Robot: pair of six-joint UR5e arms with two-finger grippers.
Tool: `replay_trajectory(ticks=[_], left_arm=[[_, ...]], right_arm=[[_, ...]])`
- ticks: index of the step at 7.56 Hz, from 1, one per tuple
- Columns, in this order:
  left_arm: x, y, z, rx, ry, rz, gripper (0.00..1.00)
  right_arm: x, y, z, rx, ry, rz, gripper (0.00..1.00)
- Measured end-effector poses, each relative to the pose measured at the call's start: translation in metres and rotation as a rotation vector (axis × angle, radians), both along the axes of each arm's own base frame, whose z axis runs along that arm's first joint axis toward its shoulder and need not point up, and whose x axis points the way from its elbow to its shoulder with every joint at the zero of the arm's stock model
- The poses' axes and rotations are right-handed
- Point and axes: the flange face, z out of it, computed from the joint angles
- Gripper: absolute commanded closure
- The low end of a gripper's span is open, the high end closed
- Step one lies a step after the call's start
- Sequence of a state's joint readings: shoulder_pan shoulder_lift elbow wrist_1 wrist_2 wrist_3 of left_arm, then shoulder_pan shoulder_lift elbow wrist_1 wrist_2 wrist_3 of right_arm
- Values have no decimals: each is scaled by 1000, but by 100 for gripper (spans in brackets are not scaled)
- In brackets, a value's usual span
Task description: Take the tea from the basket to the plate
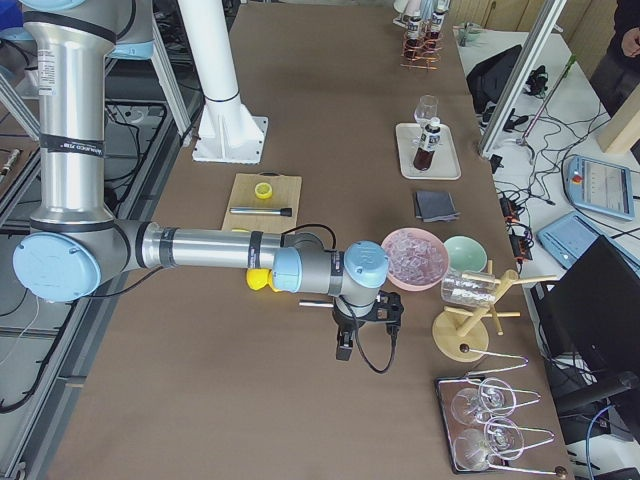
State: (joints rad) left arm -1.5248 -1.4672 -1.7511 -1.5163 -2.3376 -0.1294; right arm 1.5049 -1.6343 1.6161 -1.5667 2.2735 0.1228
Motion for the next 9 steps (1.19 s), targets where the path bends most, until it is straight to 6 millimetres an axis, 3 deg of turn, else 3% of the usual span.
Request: replay_trajectory(ticks=[3, 7, 9], left_arm=[[2, -8, -7, 16, -7, 6, 2], [1, 13, 23, -49, -13, 6, 2], [-1, 16, 25, -53, -10, 0, 2]], right_arm=[[0, -5, -5, 47, -3, 5, 0], [0, -4, -4, 48, -4, 3, 0], [0, -4, -4, 46, -4, 4, 0]])
